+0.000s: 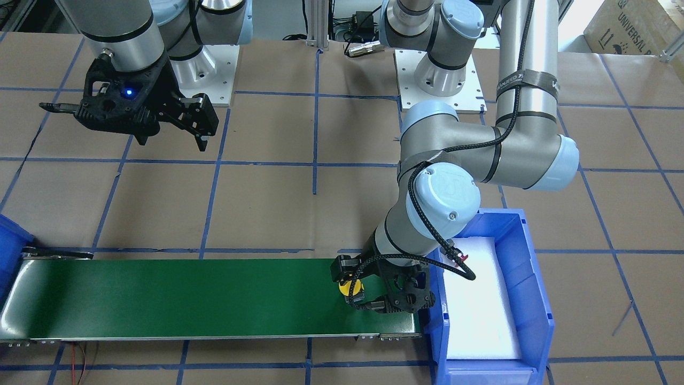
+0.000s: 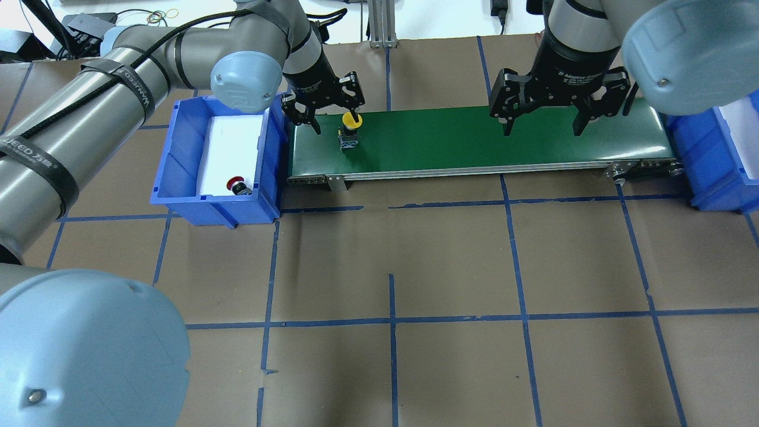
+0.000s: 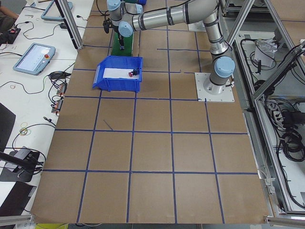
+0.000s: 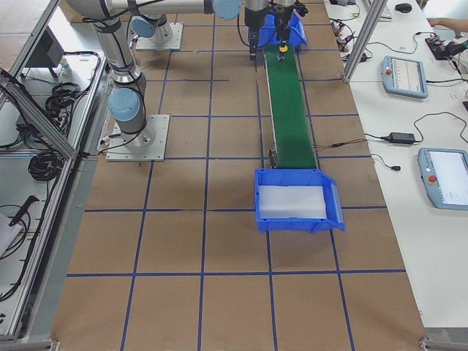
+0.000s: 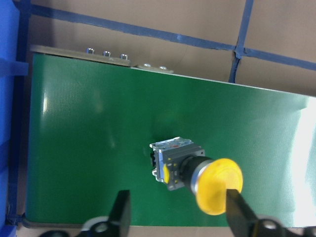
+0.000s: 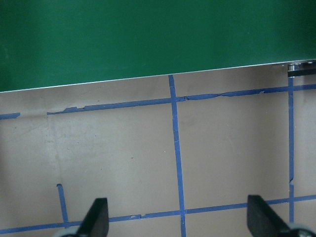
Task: Transport two buttons from left to right
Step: 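Open the left gripper to release the yellow button on the belt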
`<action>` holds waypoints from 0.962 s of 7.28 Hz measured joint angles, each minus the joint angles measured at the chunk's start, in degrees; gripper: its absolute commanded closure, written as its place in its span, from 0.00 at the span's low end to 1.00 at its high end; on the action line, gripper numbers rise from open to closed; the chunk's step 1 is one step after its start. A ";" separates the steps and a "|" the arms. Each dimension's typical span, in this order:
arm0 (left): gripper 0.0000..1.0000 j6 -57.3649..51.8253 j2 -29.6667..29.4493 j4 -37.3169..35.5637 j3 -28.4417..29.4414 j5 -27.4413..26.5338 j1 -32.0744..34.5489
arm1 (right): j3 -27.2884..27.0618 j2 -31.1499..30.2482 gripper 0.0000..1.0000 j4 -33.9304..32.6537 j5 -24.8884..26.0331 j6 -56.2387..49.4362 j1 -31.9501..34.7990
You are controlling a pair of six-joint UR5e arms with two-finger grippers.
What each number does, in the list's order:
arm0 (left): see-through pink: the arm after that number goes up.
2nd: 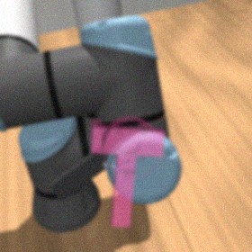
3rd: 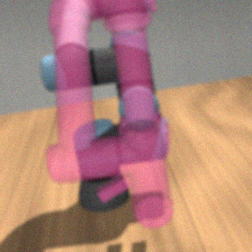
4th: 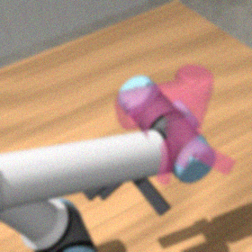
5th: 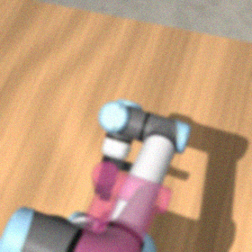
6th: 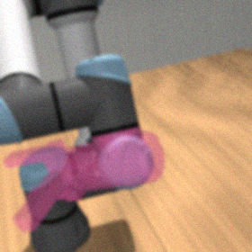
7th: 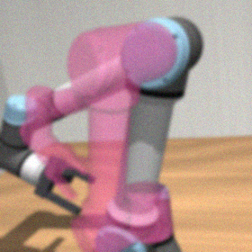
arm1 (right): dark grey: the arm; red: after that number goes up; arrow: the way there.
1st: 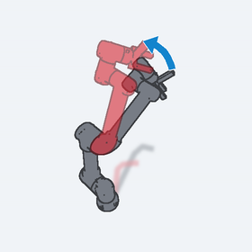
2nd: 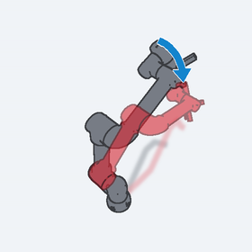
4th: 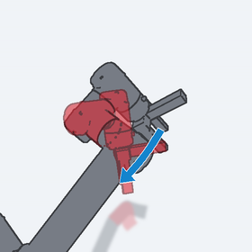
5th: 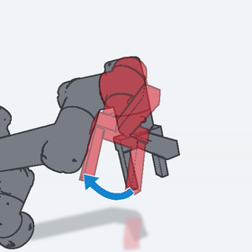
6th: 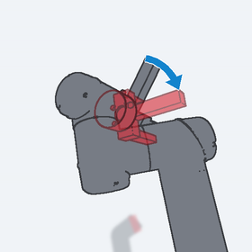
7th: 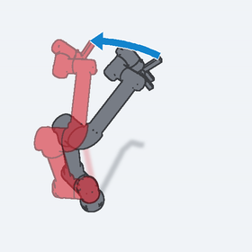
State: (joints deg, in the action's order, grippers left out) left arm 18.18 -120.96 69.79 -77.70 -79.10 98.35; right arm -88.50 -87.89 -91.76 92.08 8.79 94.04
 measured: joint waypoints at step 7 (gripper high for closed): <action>0.00 -14.87 10.32 0.50 -1.63 -4.44 -11.39 | -0.02 0.00 0.00 0.02 -0.07 -0.06 -0.10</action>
State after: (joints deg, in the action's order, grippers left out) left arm 3.32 -110.65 70.30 -79.33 -83.54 86.96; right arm -88.53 -87.89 -91.74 92.01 8.73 93.94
